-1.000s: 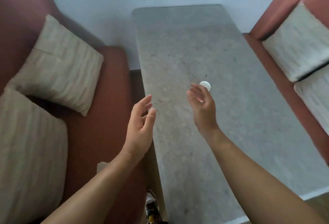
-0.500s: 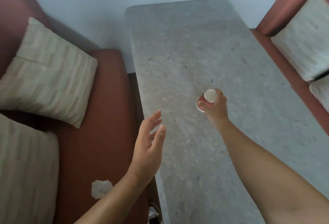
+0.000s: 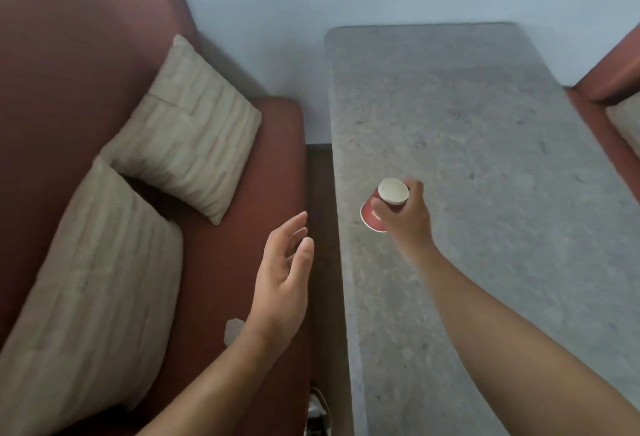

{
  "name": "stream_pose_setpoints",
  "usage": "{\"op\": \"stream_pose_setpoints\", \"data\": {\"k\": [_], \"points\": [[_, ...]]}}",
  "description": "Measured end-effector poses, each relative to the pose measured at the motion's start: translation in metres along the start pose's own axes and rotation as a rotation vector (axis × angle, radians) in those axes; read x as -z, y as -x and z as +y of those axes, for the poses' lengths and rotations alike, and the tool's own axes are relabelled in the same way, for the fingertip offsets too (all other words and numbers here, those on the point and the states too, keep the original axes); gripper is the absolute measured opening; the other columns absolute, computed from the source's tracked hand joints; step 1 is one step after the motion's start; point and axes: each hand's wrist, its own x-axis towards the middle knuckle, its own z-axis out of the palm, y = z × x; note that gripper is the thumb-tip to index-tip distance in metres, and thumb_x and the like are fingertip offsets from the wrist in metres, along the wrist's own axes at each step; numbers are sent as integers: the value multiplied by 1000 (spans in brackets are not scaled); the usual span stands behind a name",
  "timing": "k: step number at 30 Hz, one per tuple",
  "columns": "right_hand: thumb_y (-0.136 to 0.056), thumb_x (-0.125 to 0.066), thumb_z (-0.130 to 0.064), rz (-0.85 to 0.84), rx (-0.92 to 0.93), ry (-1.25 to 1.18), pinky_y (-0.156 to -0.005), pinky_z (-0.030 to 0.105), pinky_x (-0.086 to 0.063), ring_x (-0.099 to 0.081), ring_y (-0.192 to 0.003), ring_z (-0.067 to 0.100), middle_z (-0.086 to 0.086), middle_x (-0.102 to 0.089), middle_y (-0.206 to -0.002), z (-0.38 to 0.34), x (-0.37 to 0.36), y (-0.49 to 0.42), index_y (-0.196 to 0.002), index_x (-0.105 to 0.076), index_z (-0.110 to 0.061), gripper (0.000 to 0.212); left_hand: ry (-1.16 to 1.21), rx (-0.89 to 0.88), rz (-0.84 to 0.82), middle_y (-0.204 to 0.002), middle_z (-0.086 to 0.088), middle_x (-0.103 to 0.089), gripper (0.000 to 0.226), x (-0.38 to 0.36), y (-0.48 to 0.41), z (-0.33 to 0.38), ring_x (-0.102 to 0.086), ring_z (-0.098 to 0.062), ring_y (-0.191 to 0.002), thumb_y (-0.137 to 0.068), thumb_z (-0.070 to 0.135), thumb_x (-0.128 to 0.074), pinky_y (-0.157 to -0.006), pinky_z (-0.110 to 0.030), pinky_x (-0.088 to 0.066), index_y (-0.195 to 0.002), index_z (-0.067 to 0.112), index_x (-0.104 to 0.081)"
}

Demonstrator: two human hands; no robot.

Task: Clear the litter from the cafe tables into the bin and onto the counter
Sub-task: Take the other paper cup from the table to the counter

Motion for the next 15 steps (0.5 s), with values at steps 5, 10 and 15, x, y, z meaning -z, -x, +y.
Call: {"op": "stream_pose_setpoints", "data": {"k": [5, 10, 15], "points": [[-72, -78, -45, -171, 139, -145, -89, 37, -53, -65, -99, 22, -3, -66, -109, -85, -52, 64, -118, -53, -25, 56, -36, -48, 171, -143, 4, -60, 45, 66, 27, 33, -58, -3, -132, -99, 38, -51, -109, -31, -52, -141, 27, -59], [-77, -80, -40, -376, 338, -255, -91, 14, -47, -63, -107, 14, -7, -63, -114, -163, -105, 139, -122, -54, -25, 54, -28, -83, 345, -144, 7, -61, 42, 146, 73, 56, -57, -2, -134, -96, 45, -54, -107, -24, -51, -137, 36, -59], [-81, -87, -40, -664, 505, -329, -100, 29, -52, -64, -114, 12, -11, -65, -121, -240, -148, 236, -124, -56, -32, 53, -60, -88, 522, -146, 13, -57, 45, 229, 141, 74, -54, 4, -134, -91, 51, -63, -102, -13, -47, -135, 46, -54]]}}
